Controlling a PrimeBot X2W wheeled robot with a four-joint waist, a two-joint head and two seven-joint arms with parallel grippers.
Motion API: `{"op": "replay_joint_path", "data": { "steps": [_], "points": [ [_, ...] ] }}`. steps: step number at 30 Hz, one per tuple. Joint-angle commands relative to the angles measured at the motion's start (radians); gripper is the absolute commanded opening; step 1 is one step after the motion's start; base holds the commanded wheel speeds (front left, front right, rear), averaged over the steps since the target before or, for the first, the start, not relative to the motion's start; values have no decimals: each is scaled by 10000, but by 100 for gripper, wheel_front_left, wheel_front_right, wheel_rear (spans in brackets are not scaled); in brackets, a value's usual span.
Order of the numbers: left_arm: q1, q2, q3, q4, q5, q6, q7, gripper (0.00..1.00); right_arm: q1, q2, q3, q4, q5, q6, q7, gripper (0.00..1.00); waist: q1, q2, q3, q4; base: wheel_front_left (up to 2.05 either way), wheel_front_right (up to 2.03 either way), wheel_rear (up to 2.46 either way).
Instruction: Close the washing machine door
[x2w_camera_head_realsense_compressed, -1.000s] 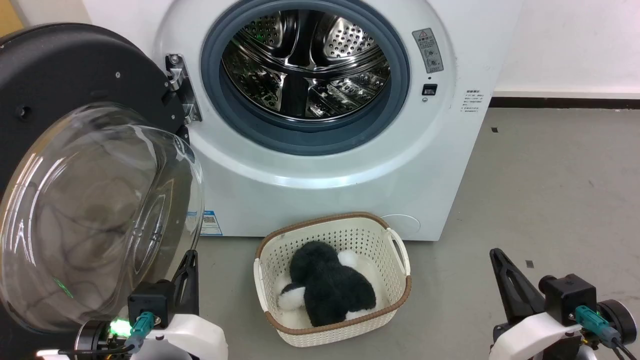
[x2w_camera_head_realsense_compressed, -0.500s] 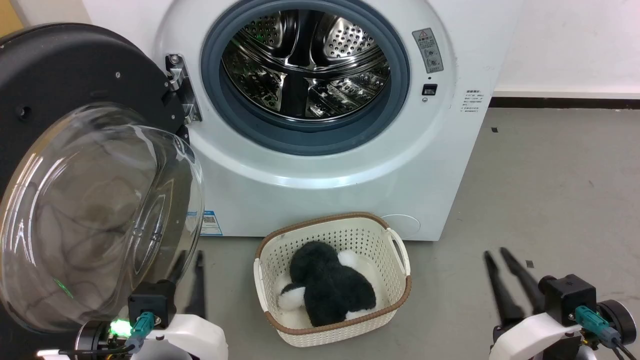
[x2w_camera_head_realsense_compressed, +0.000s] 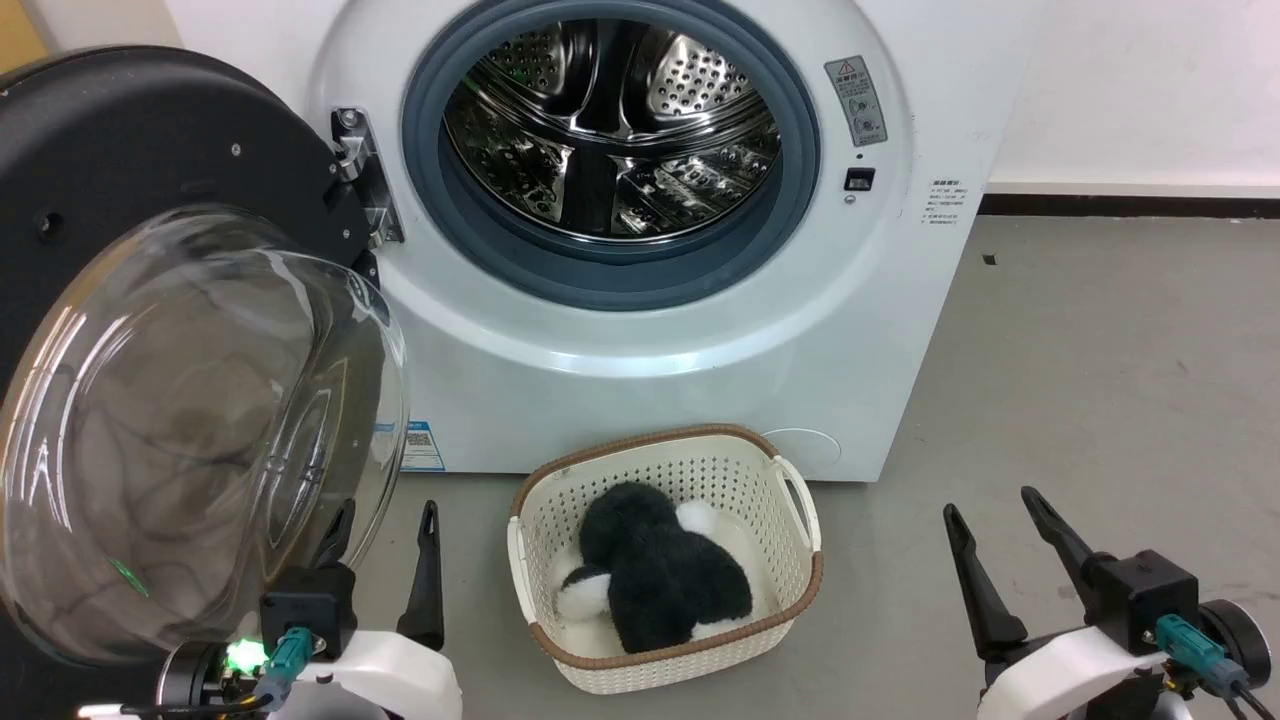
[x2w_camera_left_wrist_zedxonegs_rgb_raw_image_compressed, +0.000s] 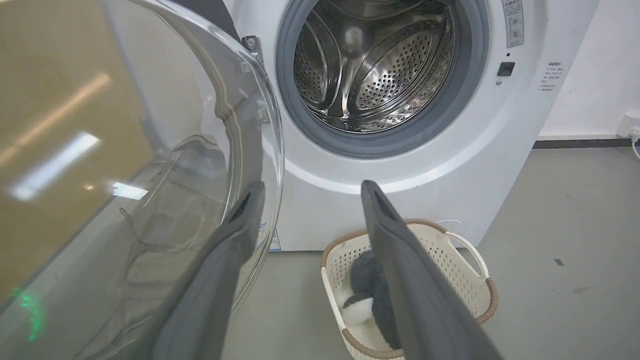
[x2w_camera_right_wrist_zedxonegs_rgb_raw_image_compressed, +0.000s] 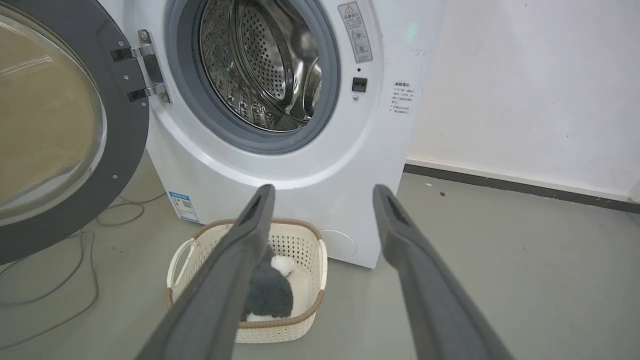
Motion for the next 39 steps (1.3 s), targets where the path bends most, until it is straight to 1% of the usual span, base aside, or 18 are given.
{"op": "replay_joint_path", "data": {
  "steps": [1, 16, 39],
  "points": [
    [0, 0, -17, 39, -99, 69, -104, 100, 26, 6, 12, -27, 101, 1, -117, 100, 0, 0, -5, 32, 0, 0, 0],
    [73, 0, -75, 64, -257, 153, -417, 100, 78, 12, 167, 13, 358, 2, -430, 100, 0, 0, -73, 514, 0, 0, 0],
    [227, 0, -117, 97, -409, 237, -898, 100, 170, 21, 443, 157, 858, 3, -910, 100, 0, 0, -209, 1967, 0, 0, 0]
  ]
}}
